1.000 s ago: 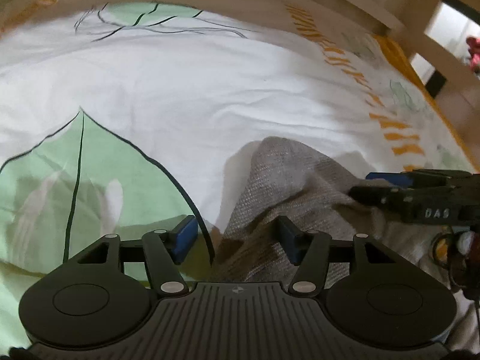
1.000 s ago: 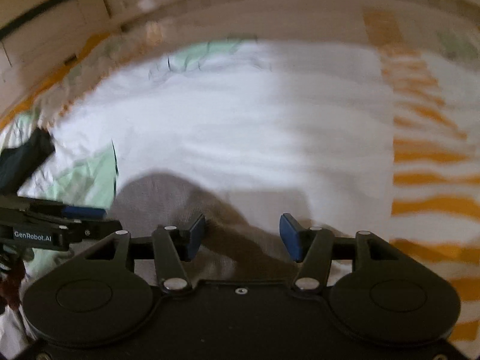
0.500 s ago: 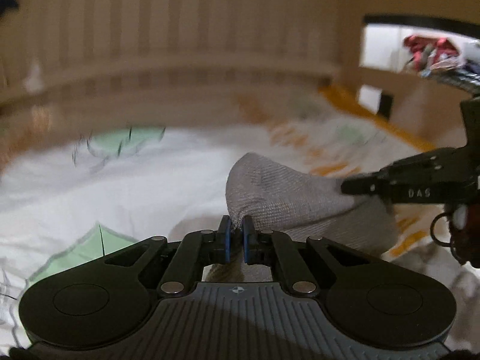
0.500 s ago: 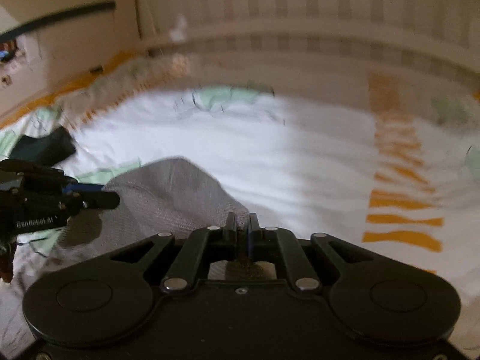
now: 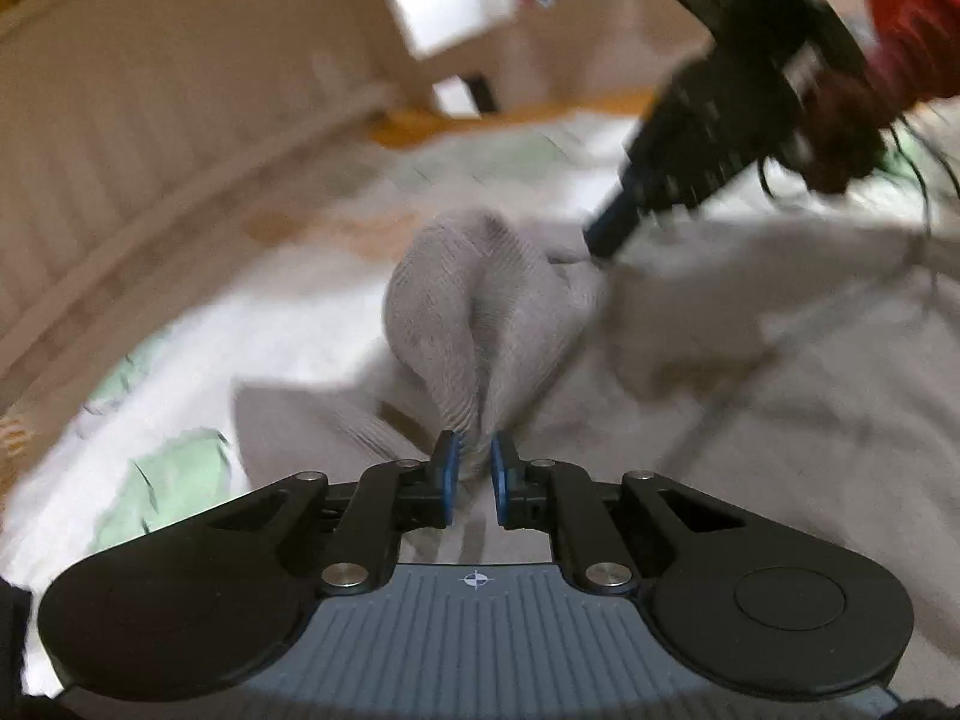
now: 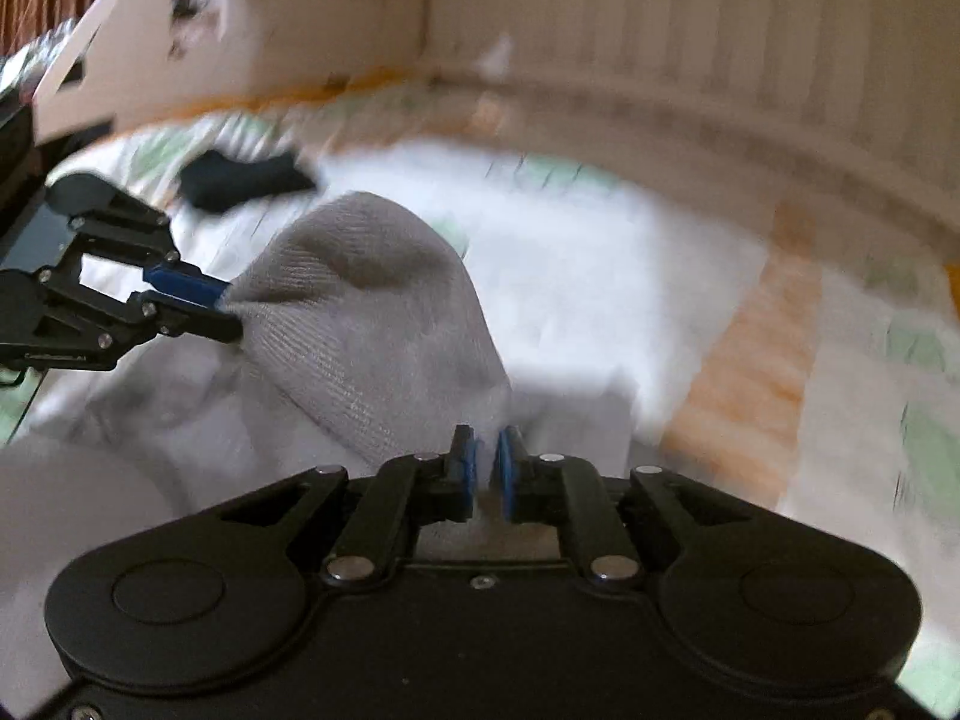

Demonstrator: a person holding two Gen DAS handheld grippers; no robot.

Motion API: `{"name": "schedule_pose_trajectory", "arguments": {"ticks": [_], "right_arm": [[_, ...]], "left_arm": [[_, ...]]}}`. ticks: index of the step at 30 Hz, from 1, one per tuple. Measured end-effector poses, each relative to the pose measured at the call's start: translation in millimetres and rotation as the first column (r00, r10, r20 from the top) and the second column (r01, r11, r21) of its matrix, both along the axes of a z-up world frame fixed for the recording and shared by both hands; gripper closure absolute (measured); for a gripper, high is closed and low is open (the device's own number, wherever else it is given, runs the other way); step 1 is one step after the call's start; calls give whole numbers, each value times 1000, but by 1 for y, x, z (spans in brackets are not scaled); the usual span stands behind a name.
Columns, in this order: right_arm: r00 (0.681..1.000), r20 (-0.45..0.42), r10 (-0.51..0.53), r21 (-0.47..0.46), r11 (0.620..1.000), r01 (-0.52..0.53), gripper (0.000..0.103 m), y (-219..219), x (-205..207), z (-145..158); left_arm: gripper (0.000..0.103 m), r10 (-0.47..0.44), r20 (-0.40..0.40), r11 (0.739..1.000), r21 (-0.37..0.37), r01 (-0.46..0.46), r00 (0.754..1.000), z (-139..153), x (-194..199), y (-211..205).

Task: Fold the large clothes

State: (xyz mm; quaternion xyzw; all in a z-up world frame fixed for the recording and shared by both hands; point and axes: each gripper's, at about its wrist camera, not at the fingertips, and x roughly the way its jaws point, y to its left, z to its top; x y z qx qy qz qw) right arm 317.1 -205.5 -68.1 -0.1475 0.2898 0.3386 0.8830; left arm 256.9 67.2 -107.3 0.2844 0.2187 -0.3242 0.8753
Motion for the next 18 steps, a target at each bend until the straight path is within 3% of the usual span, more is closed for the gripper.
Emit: {"name": "schedule_pose_trajectory", "arguments": {"ticks": [3,5,6,7,8,10,12,15,16,18], "right_arm": [[998,-63,-27,28,999,29,84,-9,-21,-1],[994,-97,-57,94,993,66,76,-16,-25,7],[989,-126,-74,134,987,91,56,-18,-25,10],[981,-167,-94,175,977,123,45,-19,-22,13],[969,-220,-109,227,961,160,27,-19,-17,16],[939,-322,-117,301,928,219,25,-21,-16,14],[894,-433,-116,349,893,285,25,-14,-8,7],[832,-547,-90,411,838,360,25,-7,-5,-7],[812,-577,-87,418,823,385,25,-3,-3,-12],[793,-602,-91,418,810,410,25,2,-1,-18]], "left_arm": [[87,65,-83,994,-86,-72,994,5,-12,12],[74,129,-164,970,-182,-159,978,14,-10,22],[73,158,-211,952,-225,-206,964,17,-5,27],[73,183,-255,931,-265,-250,950,19,-2,31],[72,205,-301,904,-307,-298,931,20,1,36],[68,235,-379,848,-369,-380,895,20,11,42],[57,253,-463,798,-398,-454,850,19,14,50],[55,250,-572,727,-422,-542,781,12,16,59],[55,258,-583,714,-422,-559,770,12,19,60],[54,278,-559,717,-420,-556,781,15,19,61]]}}
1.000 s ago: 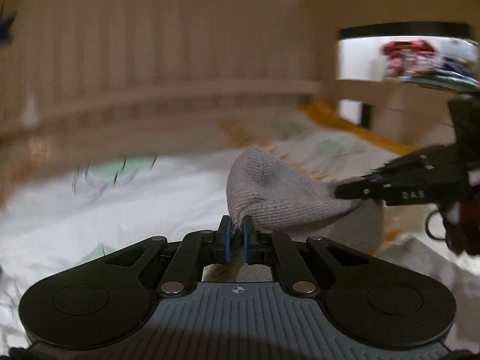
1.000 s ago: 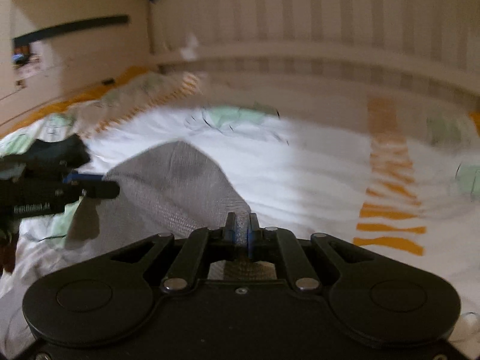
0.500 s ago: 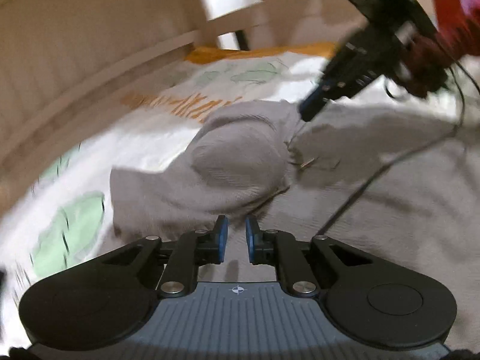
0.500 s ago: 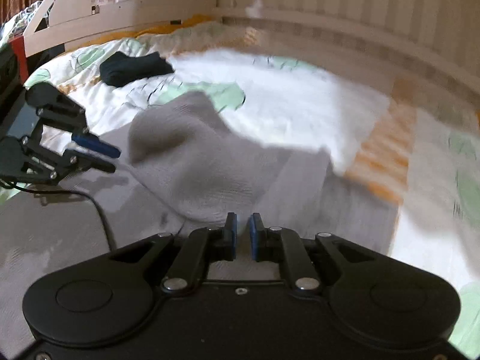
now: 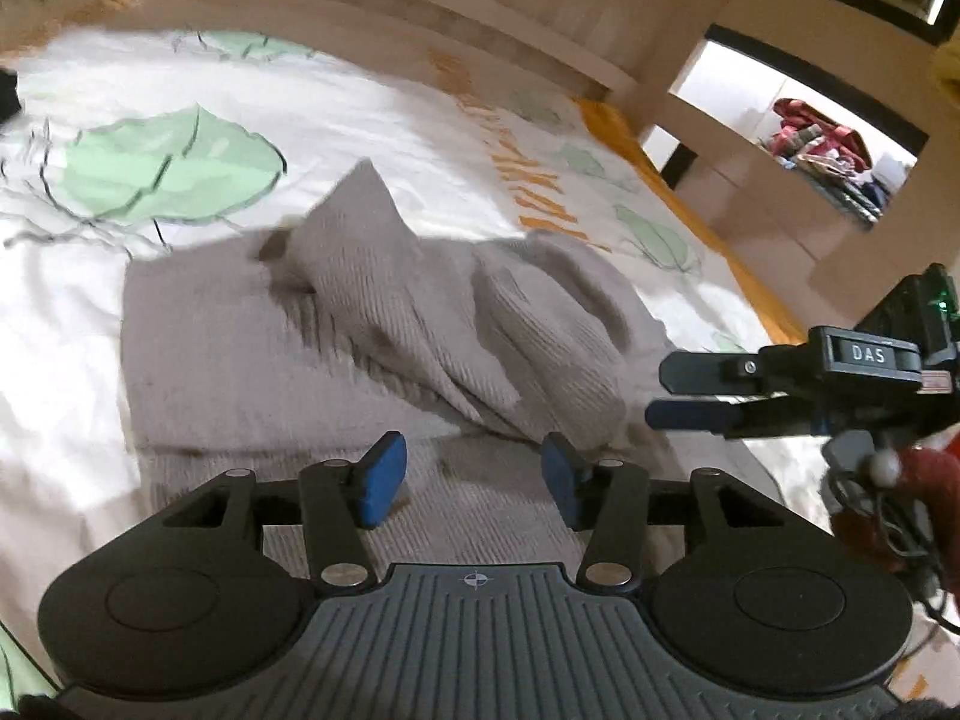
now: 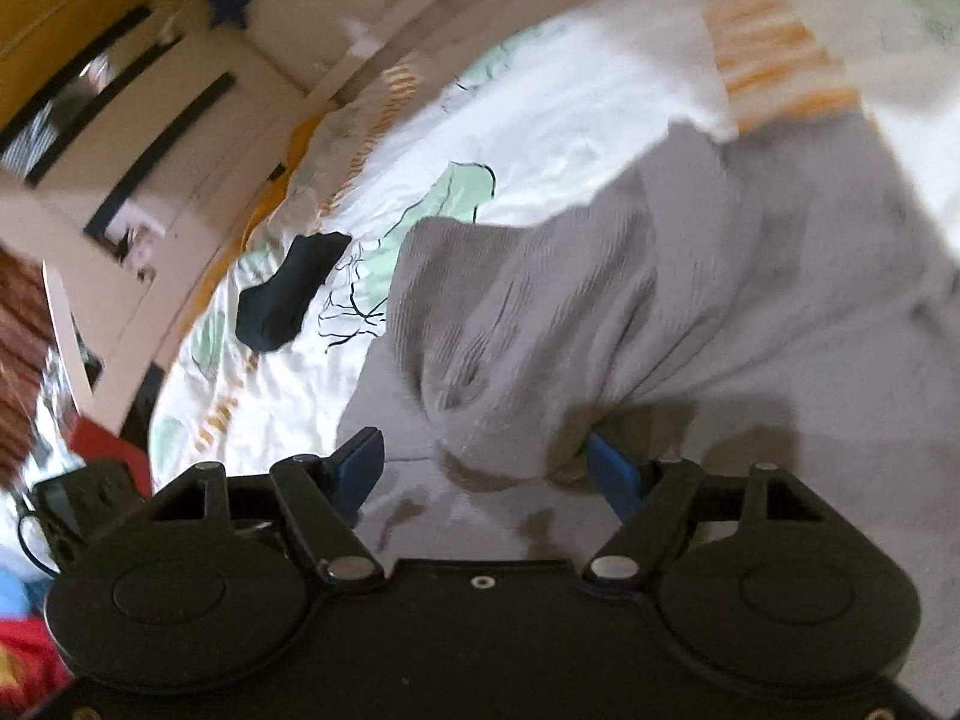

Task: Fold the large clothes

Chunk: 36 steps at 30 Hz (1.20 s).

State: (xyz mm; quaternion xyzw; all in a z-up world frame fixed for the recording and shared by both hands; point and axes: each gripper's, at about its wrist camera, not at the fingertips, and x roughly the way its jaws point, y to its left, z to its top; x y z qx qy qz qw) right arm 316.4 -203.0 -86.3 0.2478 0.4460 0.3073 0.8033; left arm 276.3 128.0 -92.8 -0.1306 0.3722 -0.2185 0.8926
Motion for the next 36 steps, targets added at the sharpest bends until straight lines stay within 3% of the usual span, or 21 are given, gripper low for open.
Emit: {"name": "schedule_pose_trajectory", "arguments": {"ticks": [2,7,8,10,11,16,24,35,36], "right_arm": [[1000,-19,-10,21,1000,10,25,3,2,-2],[990,-128,-64,83,994,75,27,5,10,-10],[987,-144,-66,75,994,77,39,7,12,-13],[982,-178,-63,56,996,74,81,13,16,-16],[982,-179,-64,54,996,75,85,13,17,-15],[997,-33,-64,77,995,67,86,13,31,22],[994,87,-64,135,989,52,86,7,53,67],[987,153,-51,197,980,20,86,-4,61,94],[986,159,-47,207,978,13,91,-6,60,95]], "left_arm": [[54,-7,15,1000,24,7,1000,1,-1,-2],[52,-4,-29,1000,-28,3,1000,-6,2,0],[51,-8,-33,1000,-30,7,999,-7,2,0],[51,-24,-40,999,-27,23,999,-11,0,-3],[51,-36,-40,999,-23,35,999,-12,0,-5],[50,-77,-24,997,-33,76,997,-15,6,-19],[47,-111,2,992,-54,111,994,-17,39,-43],[47,57,-82,996,-65,-62,995,-31,116,-38],[47,76,-84,995,-55,-81,994,-30,118,-38]]}}
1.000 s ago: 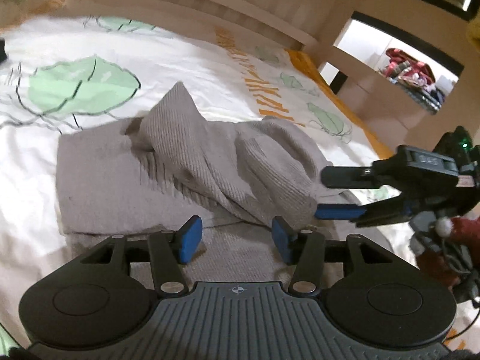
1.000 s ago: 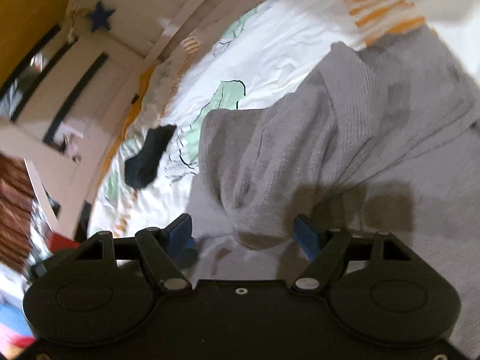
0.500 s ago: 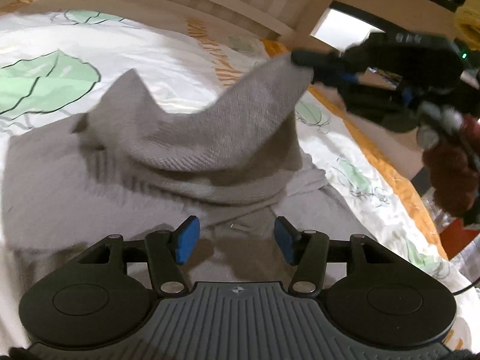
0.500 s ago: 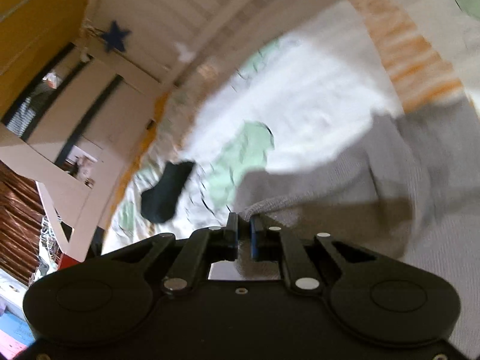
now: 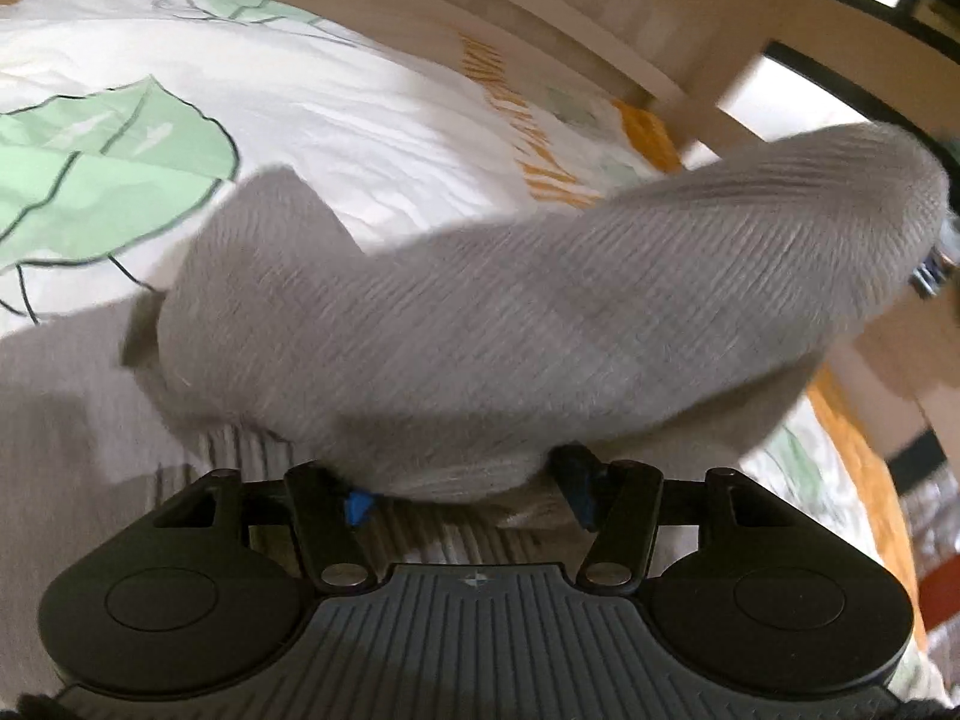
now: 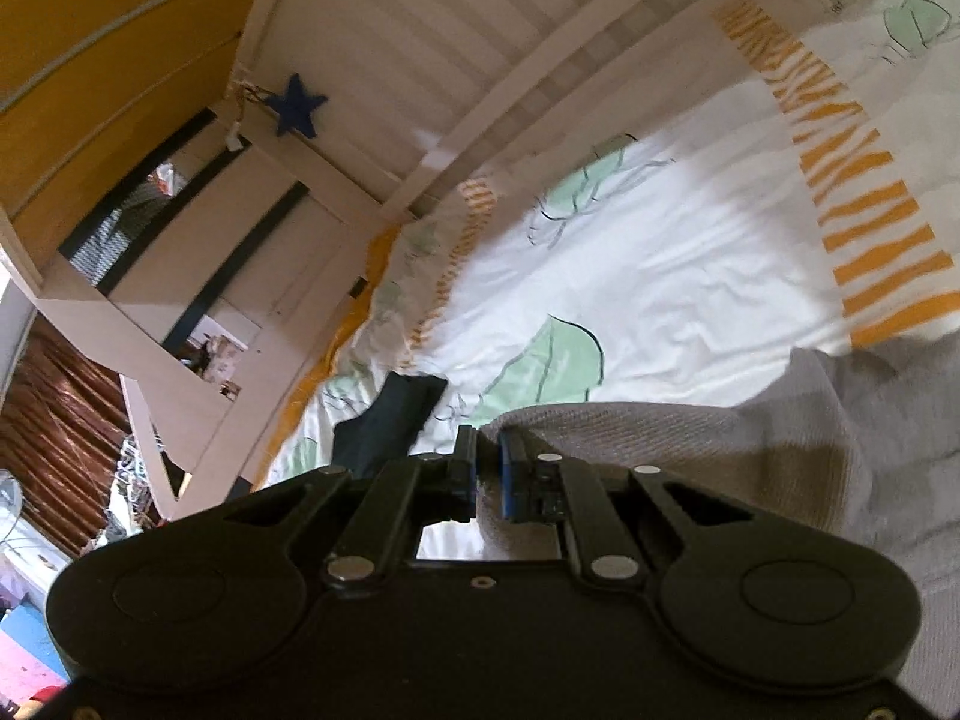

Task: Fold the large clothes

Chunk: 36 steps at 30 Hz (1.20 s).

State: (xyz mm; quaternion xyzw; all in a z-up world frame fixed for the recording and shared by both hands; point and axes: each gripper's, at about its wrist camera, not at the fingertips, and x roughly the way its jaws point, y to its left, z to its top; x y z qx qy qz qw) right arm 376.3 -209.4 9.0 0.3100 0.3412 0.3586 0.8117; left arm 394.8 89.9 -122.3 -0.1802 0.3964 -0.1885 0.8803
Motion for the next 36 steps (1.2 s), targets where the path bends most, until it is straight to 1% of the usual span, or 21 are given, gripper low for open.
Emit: {"name": "schedule_pose_trajectory", "arguments": {"ticks": [1,3,6,8,11,13,14,15,16,18,19,21,22,24,25,26,27,29,32,34,36], "right_arm": [[1000,11,12,19,1000,-12,95,-2,-2,2],[998,41,41,53,998,-43,95,-6,-10,6],[993,61,101,20,994,-103,93,-3,-31,3],[992,26,124,-14,992,-123,88,1,-44,-13],[994,-81,68,-39,997,-72,86,-4,-50,-48],[985,-170,-1,-22,1000,-3,76,-15,-47,-75],[976,-217,-32,-15,999,29,60,-20,-44,-87],[970,-235,-54,-21,999,50,48,-21,-42,-93],[972,-222,-73,-55,997,63,45,-20,-41,-96],[985,-152,-77,-165,985,51,45,-9,-43,-90],[991,-119,-59,-201,979,34,44,-1,-45,-86],[998,-63,-8,-238,971,-8,34,12,-50,-76],[999,-26,21,-264,964,-27,32,21,-53,-70],[994,70,84,-361,931,-53,28,39,-62,-58],[983,132,124,-438,897,-54,25,51,-67,-53],[965,198,169,-522,852,-42,19,64,-72,-48],[944,251,212,-582,813,-28,17,73,-79,-47],[885,338,321,-682,732,-5,17,92,-88,-47],[802,385,457,-781,624,20,17,109,-99,-56],[757,400,517,-817,575,39,19,117,-103,-62],[736,408,540,-832,552,56,24,122,-101,-68]], "left_arm": [[47,14,-5,1000,3,-14,1000,0,1,1],[47,20,-14,1000,-22,-20,1000,-2,-1,4],[47,19,-25,999,-36,-20,1000,-5,-9,9],[46,17,-20,999,-31,-17,1000,-6,-20,13],[44,2,-13,1000,-27,-2,1000,-1,-30,23],[44,-12,1,1000,-1,12,1000,5,-35,24],[43,-18,5,1000,17,18,1000,6,-35,22],[43,-26,8,999,27,26,1000,6,-35,21],[43,-35,7,999,28,35,999,6,-36,22],[43,-36,3,999,26,36,999,5,-36,23],[43,-35,2,999,23,35,999,4,-35,23],[43,-35,3,999,18,35,999,3,-35,23],[43,-36,3,999,17,36,999,3,-35,23],[43,-40,3,999,16,40,999,3,-34,23],[43,-44,2,999,16,44,999,3,-34,24],[43,-49,0,999,15,49,999,3,-34,25],[43,-55,-3,998,16,55,999,3,-34,26],[43,-68,-8,997,21,68,998,4,-33,28],[43,-85,-16,996,19,86,996,4,-32,30],[43,-95,-18,995,24,95,995,5,-32,32],[43,-102,-18,994,26,102,995,6,-33,32]]}}
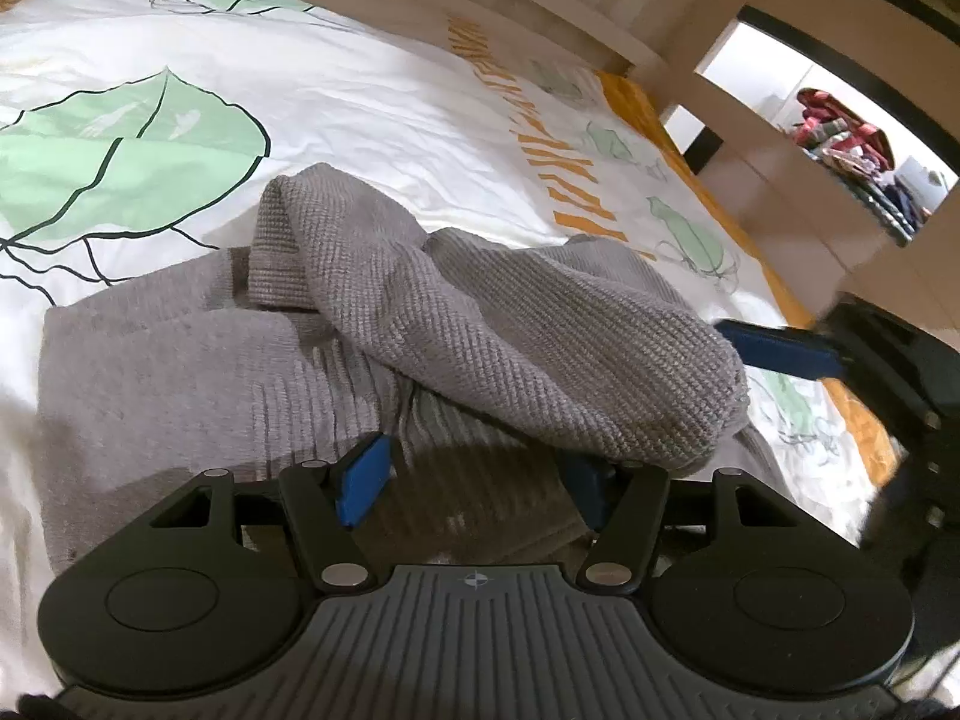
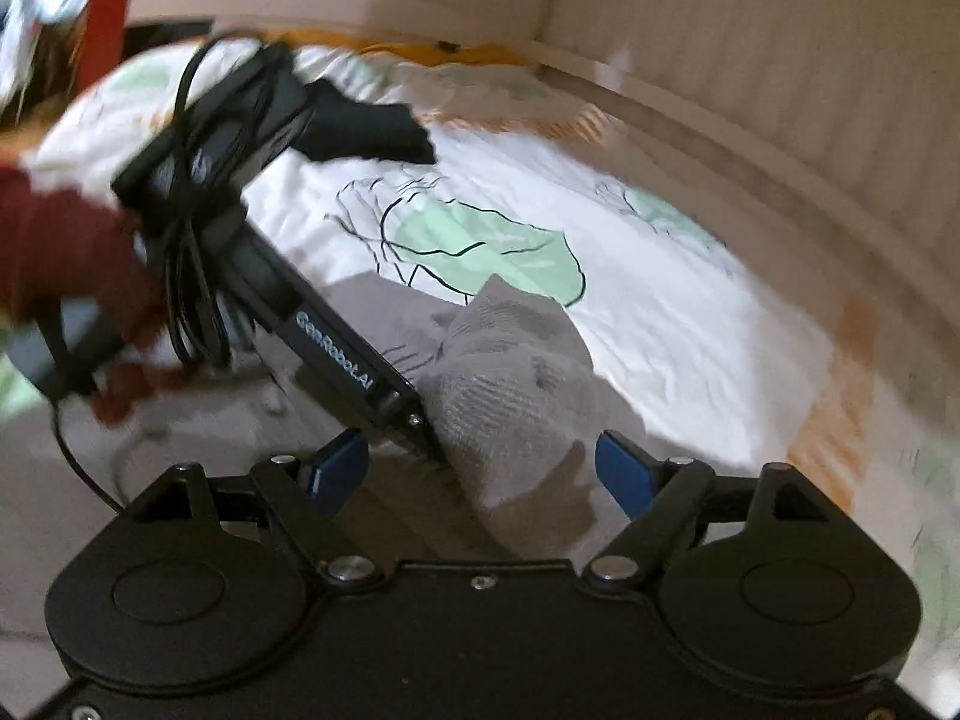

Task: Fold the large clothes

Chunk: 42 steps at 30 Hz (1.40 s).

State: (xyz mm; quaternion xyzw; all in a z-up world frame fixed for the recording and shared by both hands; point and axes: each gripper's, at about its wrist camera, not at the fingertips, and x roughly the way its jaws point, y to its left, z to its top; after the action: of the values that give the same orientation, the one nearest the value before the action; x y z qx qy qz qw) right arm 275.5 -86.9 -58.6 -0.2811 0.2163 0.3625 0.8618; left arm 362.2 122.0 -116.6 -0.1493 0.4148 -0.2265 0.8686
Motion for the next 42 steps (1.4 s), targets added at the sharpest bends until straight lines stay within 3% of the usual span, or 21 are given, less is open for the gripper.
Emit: {"name": "schedule_pose_trajectory", "arguments": {"ticks": [1,2,4,5,9,13,17,22,25,30,32,35,37,42], "right_arm": [[1000,-2,4,-6,1000,-4,28,3,4,-3],[1000,-7,3,-11,1000,-3,41,5,8,-5],[998,-67,-7,-2,1000,7,90,3,21,-6],[992,-127,-20,40,999,25,95,-4,31,-3],[968,-243,-60,219,969,115,95,-38,72,32],[962,-265,-69,319,935,155,95,-63,110,72],[962,-264,-75,327,931,163,95,-69,134,90],[968,-247,-47,293,948,121,95,-57,154,95],[970,-243,-19,286,954,90,95,-53,161,102],[972,-232,30,309,950,44,95,-50,163,115],[974,-220,55,313,950,17,95,-50,155,119],[971,-223,89,301,953,-18,95,-52,141,113],[968,-228,102,295,955,-31,95,-55,130,105],[957,-250,145,262,962,-77,94,-64,82,75]], "left_arm": [[42,9,2,1000,4,-9,1000,1,-1,1],[42,14,2,1000,1,-14,1000,1,-2,3],[42,1,1,1000,-19,-1,1000,4,-4,6],[42,-5,9,1000,-19,5,1000,6,-5,6],[42,-93,52,996,0,93,994,15,-7,-10],[42,-178,102,984,-3,180,979,25,0,-34],[42,-233,150,971,-21,239,961,33,11,-54],[42,-292,136,956,11,293,947,23,33,-77],[42,-268,92,963,8,269,959,8,57,-91],[42,-110,74,994,-4,111,991,-4,102,-107],[42,-62,56,996,-58,66,997,-3,107,-107],[42,-56,-55,985,-167,46,997,-9,89,-102],[41,-74,-110,980,-194,52,991,-15,59,-95],[38,-161,-155,967,-220,125,975,-20,-29,-69]]}}
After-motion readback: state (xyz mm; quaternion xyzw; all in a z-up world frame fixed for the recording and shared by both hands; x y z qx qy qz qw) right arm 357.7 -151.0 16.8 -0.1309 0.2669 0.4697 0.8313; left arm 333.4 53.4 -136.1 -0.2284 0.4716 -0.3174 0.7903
